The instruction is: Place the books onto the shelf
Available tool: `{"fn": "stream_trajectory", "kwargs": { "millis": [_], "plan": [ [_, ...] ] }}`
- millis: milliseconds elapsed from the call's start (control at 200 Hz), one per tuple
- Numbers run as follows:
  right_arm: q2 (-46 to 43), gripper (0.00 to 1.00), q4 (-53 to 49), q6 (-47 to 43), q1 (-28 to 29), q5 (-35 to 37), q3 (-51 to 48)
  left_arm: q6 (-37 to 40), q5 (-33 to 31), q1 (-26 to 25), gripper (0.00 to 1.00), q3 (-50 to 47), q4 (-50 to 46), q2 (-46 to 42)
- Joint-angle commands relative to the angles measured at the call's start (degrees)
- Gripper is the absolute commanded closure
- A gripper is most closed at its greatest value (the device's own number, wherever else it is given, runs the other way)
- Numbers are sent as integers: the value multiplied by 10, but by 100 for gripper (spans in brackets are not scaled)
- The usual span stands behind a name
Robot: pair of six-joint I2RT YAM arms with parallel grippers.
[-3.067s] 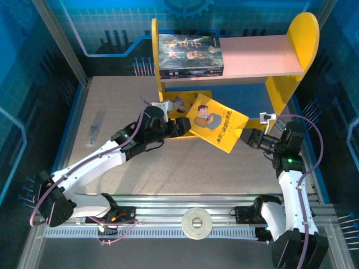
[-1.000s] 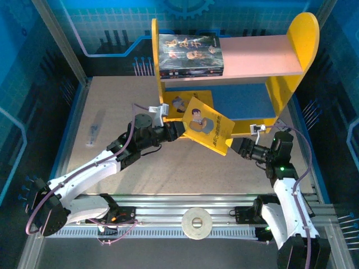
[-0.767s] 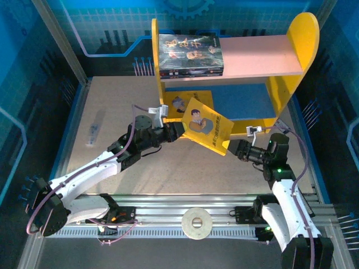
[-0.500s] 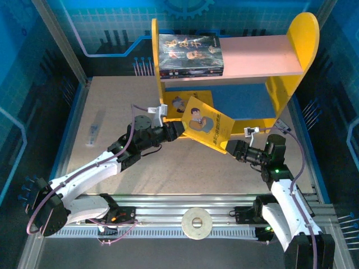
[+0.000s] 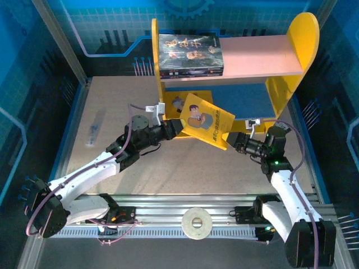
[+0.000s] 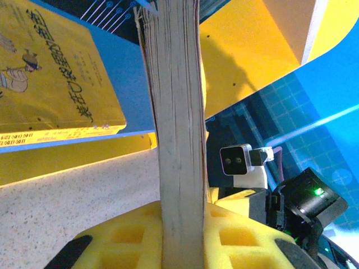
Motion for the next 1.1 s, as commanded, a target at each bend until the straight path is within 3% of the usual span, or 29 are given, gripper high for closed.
{"fn": "stream_trajectory", "kwargs": {
  "millis": [0, 200, 280, 440, 671, 1096],
  "plan": [
    [1, 63, 32, -3, 7, -10, 28, -16, 8, -1, 100, -4, 71, -10],
    [5, 85, 14, -22, 1, -16, 46, -21, 19, -1, 100, 1, 83, 15],
    [8, 90, 10, -31, -6, -28, 56, -20, 13, -1, 85, 2, 75, 17],
    [15, 98, -13, -63, -21, -55, 87, -13, 10, -1, 72, 7, 60, 11],
    [42, 100, -42, -103, -68, -88, 122, 8, -14, -1, 48, 22, -5, -7],
    [185, 100, -8, -161, -72, -139, 209, 65, -100, 4, 44, 28, -189, -121]
  ]
}}
